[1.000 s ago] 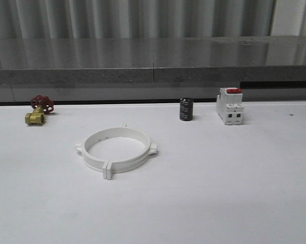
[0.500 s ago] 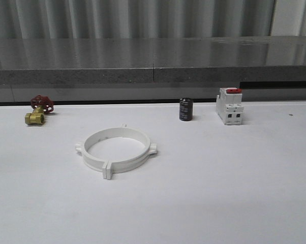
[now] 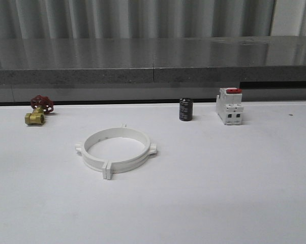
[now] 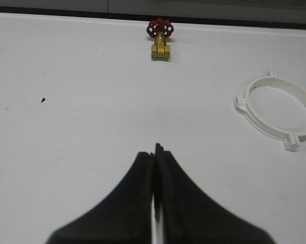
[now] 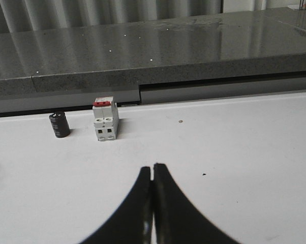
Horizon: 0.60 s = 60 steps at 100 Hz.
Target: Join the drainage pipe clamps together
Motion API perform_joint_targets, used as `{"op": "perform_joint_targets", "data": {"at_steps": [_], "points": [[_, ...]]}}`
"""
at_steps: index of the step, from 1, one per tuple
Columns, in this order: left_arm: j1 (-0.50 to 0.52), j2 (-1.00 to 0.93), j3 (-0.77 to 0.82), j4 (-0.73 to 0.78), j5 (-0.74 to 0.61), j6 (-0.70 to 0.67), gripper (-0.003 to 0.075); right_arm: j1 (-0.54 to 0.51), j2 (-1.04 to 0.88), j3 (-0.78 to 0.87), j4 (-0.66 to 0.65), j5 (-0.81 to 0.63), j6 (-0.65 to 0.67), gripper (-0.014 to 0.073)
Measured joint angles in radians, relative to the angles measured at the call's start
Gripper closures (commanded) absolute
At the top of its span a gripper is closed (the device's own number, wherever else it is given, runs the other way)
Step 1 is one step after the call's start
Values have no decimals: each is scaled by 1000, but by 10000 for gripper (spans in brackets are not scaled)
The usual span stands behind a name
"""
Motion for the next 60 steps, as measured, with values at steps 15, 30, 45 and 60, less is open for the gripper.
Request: {"op": "perform_joint_targets", "data": {"at_steps": [15,30,45,60], "points": [[0,0,0,0,0,0,741,0,-2,50,4,-82,0,659],[0,0,0,0,0,0,741,0,-2,63,4,-123,-2,659],[0,0,0,0,0,0,741,0,-2,64,6,-135,-2,659],[0,0,0,0,0,0,741,0,-2,65,6,-139,-2,659]]}}
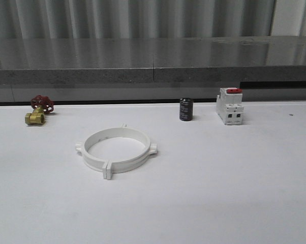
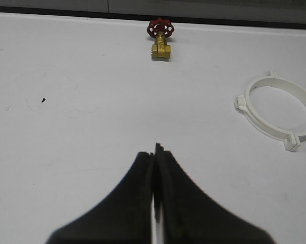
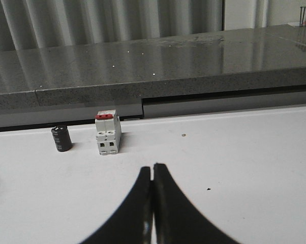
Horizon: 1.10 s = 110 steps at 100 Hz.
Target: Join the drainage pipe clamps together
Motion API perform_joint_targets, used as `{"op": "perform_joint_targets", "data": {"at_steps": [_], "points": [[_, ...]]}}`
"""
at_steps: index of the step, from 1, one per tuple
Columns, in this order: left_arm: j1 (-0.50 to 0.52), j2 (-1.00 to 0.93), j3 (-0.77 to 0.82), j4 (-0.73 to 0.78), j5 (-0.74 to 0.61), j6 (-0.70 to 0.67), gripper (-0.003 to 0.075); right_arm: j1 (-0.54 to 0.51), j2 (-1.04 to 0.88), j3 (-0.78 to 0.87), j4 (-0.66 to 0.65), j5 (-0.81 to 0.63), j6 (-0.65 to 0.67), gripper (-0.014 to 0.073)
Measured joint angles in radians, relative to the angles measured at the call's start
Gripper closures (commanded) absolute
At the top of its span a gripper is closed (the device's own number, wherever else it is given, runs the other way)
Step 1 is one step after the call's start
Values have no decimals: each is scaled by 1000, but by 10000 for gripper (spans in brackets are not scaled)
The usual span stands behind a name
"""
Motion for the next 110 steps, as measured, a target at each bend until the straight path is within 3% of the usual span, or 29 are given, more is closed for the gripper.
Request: {"op": "perform_joint_targets", "data": {"at_steps": [91,101,110], "points": [[0,0,5,0,-2,0,741,0,0,0,0,0,-2,659],[0,-5,36,9,-44,0,741,0,0,0,0,0,-2,659],[0,-38,93,15,-160,0,741,0,0,0,0,0,-2,659]]}}
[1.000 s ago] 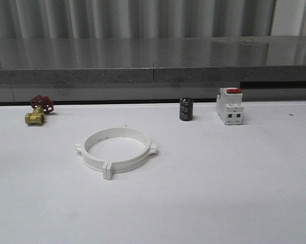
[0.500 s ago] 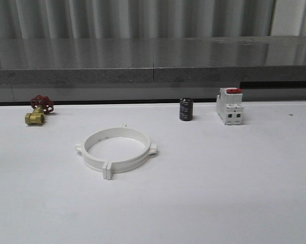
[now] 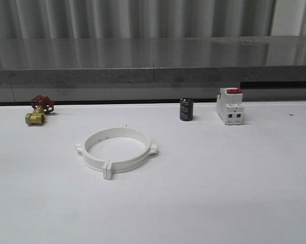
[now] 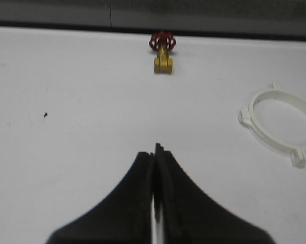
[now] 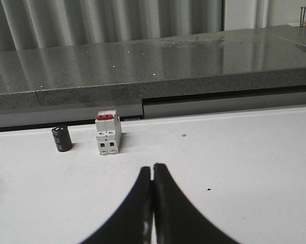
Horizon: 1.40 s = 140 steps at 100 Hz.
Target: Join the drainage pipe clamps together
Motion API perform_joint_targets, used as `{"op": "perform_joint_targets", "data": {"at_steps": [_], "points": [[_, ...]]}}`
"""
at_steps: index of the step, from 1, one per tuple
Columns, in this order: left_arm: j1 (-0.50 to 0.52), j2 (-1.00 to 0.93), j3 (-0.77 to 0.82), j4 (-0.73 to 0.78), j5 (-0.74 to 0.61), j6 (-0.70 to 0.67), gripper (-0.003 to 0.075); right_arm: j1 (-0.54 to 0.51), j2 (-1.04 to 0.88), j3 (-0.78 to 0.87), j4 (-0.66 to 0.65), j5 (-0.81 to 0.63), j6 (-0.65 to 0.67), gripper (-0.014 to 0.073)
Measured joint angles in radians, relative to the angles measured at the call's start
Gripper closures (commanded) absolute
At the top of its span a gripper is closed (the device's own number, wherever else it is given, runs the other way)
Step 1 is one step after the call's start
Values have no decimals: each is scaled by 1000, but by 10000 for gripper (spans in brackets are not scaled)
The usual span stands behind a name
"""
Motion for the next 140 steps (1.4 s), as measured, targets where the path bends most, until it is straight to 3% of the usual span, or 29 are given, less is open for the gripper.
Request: {"op": "perform_joint_targets", "data": {"at_steps": [17,55,80,140], "points": [[0,-110,126,4,-207,0,741,0,0,0,0,0,0,659],[0,-359,358,35,-328,-5,741,0,0,0,0,0,0,659],[0,-368,370,49,-460,-5,741,0,0,0,0,-3,0,659],[0,-368,370,53,-475,-5,741,0,0,0,0,-7,0,659]]}}
